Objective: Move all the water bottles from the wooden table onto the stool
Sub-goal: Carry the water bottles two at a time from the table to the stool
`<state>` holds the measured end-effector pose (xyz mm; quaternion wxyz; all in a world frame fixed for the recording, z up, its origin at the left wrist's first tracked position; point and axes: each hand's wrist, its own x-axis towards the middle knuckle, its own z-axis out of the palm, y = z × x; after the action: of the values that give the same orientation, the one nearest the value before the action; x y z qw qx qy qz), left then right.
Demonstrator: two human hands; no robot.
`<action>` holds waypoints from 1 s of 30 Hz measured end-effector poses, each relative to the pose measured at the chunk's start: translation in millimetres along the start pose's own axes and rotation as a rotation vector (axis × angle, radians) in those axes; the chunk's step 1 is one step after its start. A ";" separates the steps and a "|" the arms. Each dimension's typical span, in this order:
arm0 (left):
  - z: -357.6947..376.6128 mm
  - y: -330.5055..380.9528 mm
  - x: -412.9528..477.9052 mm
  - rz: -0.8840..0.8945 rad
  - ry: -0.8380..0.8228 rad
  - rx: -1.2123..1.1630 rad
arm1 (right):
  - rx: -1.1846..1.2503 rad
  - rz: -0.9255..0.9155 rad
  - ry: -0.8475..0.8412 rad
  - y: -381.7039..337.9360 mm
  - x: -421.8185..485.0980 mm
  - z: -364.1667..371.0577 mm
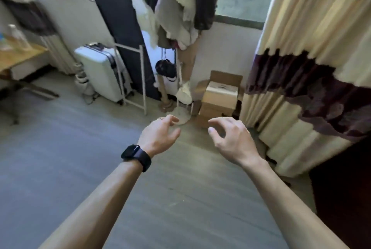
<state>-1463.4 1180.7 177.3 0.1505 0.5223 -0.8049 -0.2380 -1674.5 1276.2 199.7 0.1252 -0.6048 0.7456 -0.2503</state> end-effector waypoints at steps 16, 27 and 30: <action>-203.5 -255.5 43.6 -0.670 0.514 0.008 | 0.105 -0.592 -0.331 -254.9 279.0 195.6; -293.4 -401.4 90.3 -0.823 0.609 0.023 | 0.077 -0.741 -0.414 -406.5 405.7 301.0; -325.7 -455.8 116.2 -0.801 0.632 -0.001 | 0.061 -0.742 -0.417 -456.9 440.4 336.1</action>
<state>-1000.5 845.7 204.2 0.2840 0.8363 -0.4564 -0.1078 -1231.1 711.4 207.1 0.1926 -0.8658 0.4283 -0.1728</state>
